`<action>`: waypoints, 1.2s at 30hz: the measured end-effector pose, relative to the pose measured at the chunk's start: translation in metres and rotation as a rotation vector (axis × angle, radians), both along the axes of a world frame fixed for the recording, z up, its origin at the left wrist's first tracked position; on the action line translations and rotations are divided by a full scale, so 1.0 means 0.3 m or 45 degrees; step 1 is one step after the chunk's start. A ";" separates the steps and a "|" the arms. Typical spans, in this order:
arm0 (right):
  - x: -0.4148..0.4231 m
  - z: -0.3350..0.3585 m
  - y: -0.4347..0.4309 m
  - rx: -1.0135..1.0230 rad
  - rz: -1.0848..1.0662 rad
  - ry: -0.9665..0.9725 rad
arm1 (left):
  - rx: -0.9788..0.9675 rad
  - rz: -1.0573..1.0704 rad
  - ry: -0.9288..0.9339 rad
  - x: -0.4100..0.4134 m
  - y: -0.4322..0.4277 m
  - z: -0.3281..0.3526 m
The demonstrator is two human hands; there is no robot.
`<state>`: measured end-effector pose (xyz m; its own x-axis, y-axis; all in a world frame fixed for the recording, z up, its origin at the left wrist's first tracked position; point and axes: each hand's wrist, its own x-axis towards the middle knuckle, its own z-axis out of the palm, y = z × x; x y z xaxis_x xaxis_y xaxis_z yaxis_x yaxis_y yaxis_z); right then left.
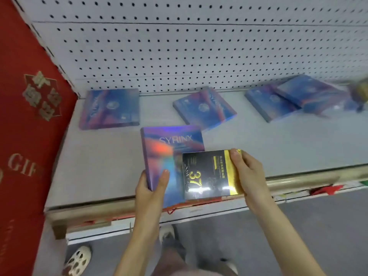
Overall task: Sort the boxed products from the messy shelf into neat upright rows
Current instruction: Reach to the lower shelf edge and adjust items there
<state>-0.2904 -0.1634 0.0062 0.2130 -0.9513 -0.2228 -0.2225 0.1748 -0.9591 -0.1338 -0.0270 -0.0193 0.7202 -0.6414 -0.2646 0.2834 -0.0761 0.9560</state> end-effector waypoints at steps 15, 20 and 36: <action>-0.886 0.087 0.026 0.079 -0.053 -0.146 | 0.107 -0.216 0.356 -0.883 -0.128 0.036; -1.185 0.061 0.092 0.240 -0.181 -0.482 | 0.005 -0.226 0.379 -1.208 -0.212 0.027; -1.777 0.027 -0.273 0.209 -0.544 -0.405 | -0.040 -0.418 0.021 -1.784 -0.740 0.023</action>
